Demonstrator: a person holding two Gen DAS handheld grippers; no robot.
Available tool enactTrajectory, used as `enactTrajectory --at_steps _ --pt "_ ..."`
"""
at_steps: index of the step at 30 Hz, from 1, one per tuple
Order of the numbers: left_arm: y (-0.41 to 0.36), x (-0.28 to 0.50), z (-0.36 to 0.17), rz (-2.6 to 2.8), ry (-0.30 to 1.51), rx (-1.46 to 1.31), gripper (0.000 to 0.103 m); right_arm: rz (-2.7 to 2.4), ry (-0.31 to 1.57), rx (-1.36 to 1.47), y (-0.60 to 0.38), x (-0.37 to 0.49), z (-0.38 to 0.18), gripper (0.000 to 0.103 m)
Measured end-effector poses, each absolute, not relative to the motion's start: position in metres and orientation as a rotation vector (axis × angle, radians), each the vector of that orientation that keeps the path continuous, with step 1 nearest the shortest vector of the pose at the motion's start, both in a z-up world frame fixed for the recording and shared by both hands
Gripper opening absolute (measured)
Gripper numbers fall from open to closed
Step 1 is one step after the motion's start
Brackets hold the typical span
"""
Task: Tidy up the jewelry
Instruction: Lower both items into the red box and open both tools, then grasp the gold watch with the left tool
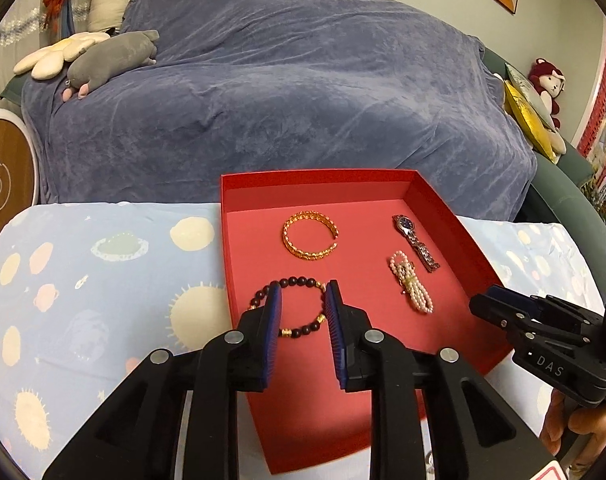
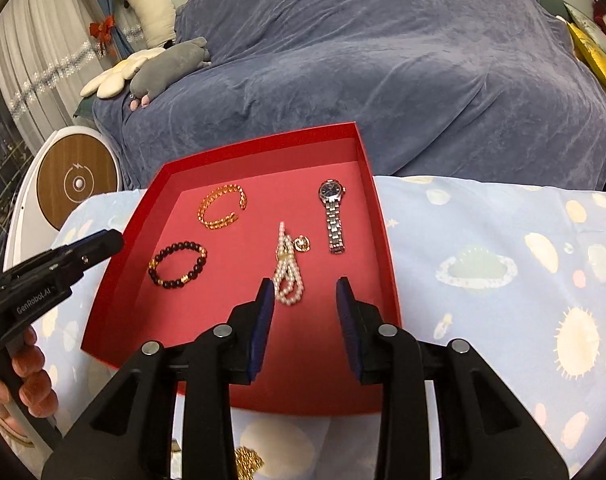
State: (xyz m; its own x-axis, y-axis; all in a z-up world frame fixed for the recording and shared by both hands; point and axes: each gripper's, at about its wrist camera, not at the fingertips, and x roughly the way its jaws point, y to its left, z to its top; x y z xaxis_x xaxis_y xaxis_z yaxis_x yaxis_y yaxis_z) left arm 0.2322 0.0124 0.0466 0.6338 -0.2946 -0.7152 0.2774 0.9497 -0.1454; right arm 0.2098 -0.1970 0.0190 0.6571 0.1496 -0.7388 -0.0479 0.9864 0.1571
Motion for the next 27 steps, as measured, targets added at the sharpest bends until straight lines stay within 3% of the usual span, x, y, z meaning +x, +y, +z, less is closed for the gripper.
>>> enactTrajectory --at_steps 21,27 --pt "0.024 0.181 0.016 -0.298 0.859 0.096 0.021 0.104 0.889 0.089 -0.178 0.159 0.013 0.031" --pt "0.035 0.162 0.039 -0.270 0.815 0.046 0.035 0.067 0.825 0.143 -0.187 0.131 0.041 0.032"
